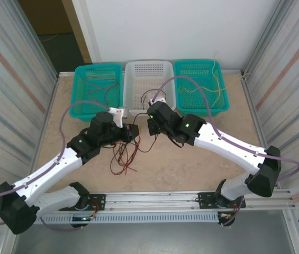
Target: Untangle the cables
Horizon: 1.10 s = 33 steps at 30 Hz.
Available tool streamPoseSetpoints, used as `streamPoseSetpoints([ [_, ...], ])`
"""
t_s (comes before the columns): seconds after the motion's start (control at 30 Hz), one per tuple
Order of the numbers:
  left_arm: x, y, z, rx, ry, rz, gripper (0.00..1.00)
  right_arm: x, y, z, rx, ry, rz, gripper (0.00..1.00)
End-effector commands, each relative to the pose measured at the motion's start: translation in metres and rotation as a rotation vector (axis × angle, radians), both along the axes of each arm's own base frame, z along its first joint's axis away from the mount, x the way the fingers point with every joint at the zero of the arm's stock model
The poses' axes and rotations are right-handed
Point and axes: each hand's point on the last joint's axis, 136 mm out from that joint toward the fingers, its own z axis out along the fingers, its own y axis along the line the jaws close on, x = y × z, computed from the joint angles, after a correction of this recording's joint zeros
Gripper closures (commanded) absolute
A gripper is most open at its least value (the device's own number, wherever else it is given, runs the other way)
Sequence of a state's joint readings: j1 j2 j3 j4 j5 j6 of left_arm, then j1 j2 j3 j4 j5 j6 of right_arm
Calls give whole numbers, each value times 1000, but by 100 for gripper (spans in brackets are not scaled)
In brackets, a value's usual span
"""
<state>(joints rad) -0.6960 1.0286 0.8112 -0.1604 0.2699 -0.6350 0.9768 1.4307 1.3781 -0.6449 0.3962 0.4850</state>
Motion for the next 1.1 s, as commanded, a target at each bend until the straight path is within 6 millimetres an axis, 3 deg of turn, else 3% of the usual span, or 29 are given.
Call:
streamPoseSetpoints([
  [0.0,-15,-5,-11,82,1,-111,100,19,-29,24,-69,-82,-82,86],
  [0.17,-40,-26,-7,-13,37,-281,100,32,-44,29,-32,-64,-116,72],
  [0.4,-55,-34,16,-107,-25,-383,100,22,-28,36,103,-29,2,61],
  [0.5,-56,-36,16,-105,-18,-396,100,25,-36,35,104,-24,-39,55],
  [0.63,-32,-24,15,-103,-1,-269,100,29,-59,36,111,-19,-114,51],
  [0.8,31,21,-1,-102,133,63,100,24,-89,42,156,-31,-184,48],
  [0.97,72,25,34,-112,32,140,100,10,-113,40,198,-22,-233,47],
  [1.07,109,23,57,-66,-16,197,100,1,-122,33,197,-5,-248,47],
])
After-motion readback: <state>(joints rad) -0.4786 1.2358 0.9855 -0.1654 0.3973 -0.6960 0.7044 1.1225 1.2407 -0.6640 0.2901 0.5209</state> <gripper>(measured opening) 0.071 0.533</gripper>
